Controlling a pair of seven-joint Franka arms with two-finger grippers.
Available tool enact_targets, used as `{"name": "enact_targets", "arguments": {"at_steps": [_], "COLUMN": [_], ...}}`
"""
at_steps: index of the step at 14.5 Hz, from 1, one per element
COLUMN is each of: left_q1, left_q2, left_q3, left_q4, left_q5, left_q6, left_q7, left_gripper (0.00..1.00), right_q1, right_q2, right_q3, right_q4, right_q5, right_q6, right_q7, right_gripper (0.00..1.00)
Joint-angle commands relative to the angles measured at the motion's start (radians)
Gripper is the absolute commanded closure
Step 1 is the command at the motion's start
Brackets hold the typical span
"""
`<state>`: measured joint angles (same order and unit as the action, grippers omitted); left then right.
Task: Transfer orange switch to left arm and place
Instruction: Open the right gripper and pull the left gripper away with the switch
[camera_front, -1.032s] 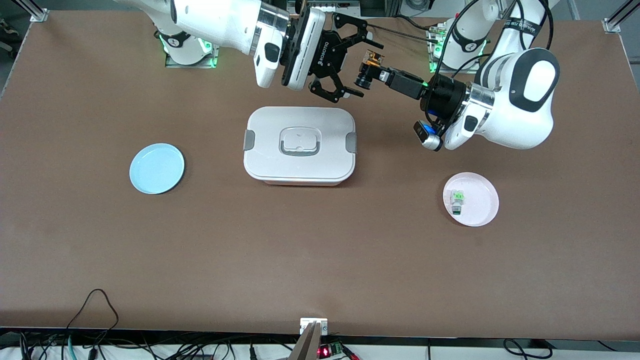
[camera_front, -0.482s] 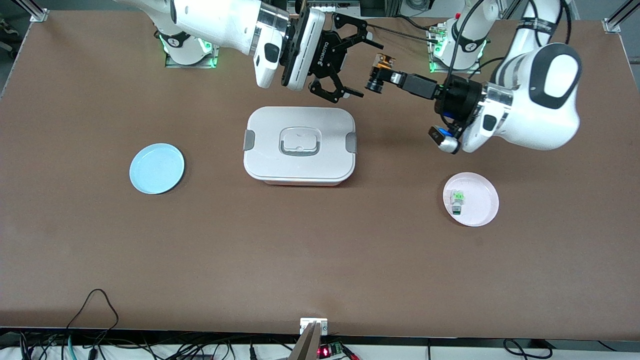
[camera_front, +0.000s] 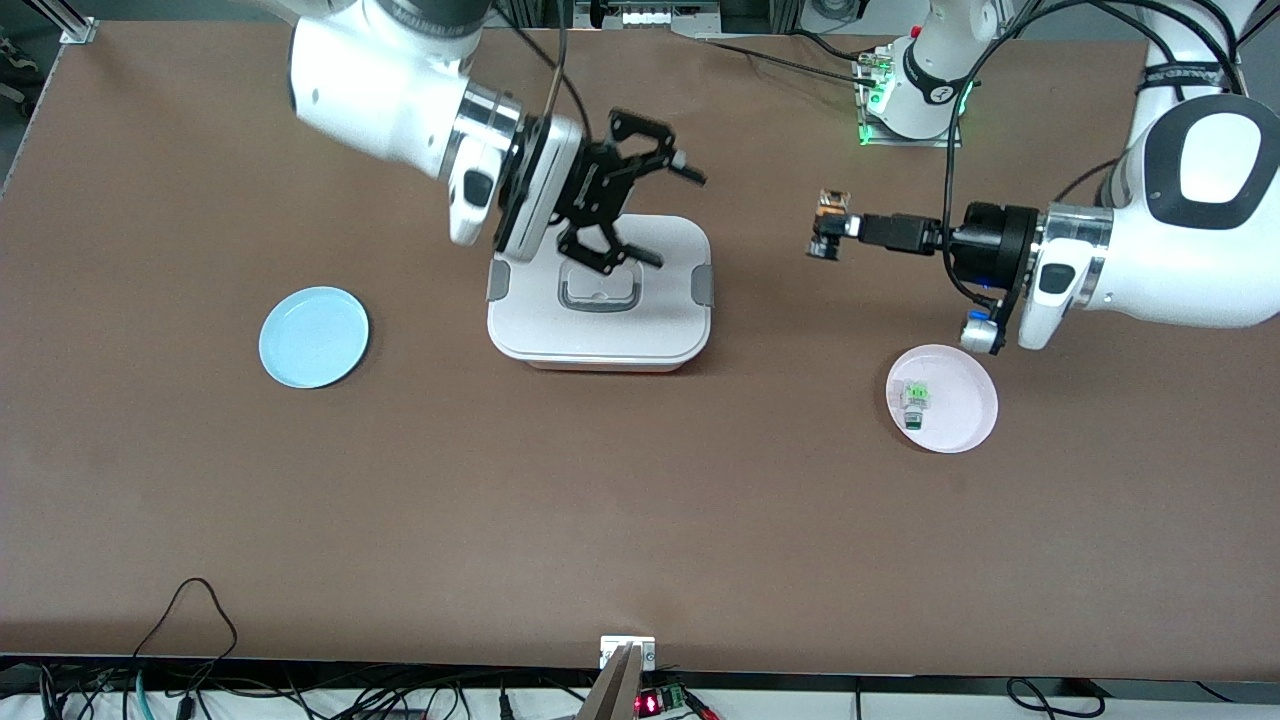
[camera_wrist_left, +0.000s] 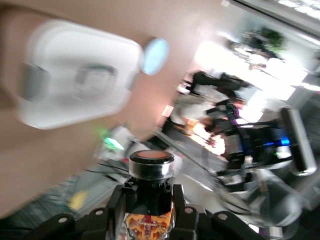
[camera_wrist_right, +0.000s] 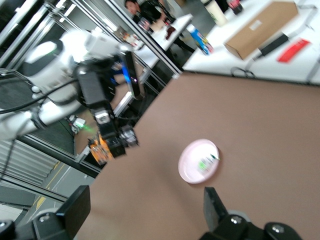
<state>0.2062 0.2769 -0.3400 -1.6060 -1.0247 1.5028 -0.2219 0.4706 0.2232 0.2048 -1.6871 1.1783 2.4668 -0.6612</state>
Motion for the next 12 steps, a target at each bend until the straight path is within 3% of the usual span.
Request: {"name": "enact_targets", "arguments": {"at_steps": [1,7,12], "left_q1": [-0.007,-0.045,-0.037], "left_q2": [0.073,0.142,0.266], "left_q3": [-0.01,-0.022,-0.011], "left_q4": [0.093,0.092,0.089], "left_q5": [0.179,0.702,1.113], "left_q6": [0.039,0.244,0.283], "left_q7": [0.054,0.102,0.101], "left_gripper": [0.71,0.71,0.7], "right_q1": [-0.096,-0.325,-0.409], "right_q2": [-0.007,0.03,0.019], "right_q3": [0.002,0.001,-0.004], "right_q4": [-0.071,-0.063,-0.062], "right_q5": [-0.102,-0.569,-0.882], "right_q6": [-0.096,-0.405,-0.557], "right_q7": [0.002,0.009,0.157], "right_gripper": [0.0,0.0,0.0]}}
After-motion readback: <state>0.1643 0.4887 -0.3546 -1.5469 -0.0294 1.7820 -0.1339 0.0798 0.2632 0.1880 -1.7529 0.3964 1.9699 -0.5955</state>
